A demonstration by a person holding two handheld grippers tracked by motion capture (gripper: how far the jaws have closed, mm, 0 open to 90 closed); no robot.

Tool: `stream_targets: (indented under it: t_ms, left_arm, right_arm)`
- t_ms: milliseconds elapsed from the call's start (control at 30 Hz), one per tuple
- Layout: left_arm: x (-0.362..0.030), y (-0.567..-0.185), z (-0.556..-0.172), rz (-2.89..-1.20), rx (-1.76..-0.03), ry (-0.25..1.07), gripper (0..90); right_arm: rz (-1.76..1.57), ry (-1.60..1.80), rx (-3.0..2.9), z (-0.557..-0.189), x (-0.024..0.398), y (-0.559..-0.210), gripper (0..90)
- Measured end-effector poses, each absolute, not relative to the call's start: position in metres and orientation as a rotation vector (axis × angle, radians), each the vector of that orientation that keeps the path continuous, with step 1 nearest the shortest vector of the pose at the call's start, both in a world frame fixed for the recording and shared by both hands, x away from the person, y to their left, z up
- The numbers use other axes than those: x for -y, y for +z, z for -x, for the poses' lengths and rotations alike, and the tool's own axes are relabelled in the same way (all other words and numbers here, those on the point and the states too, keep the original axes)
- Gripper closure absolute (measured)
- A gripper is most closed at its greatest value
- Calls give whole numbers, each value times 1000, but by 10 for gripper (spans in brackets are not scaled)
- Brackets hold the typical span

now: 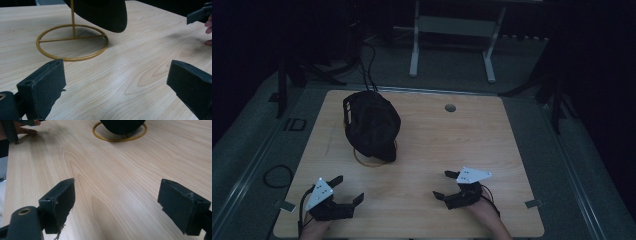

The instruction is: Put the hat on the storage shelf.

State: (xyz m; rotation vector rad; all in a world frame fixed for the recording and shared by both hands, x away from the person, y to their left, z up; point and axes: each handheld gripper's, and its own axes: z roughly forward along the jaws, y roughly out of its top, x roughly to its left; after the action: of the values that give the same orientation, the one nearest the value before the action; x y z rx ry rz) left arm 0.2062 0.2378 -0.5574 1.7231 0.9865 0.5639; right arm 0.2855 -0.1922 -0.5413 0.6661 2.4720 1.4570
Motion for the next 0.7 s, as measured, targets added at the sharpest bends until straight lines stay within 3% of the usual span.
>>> stream_targets:
  t_ms: [433,700]
  left_arm:
    - [-237,-559,-206,-1727,-985,550,24]
    - [-238,-559,-206,-1724,-988,547,25]
  right_arm:
    - [-748,1422,-2382,-286,239,-548,150]
    - [-770,1415,-2363,-289,242,-549,150]
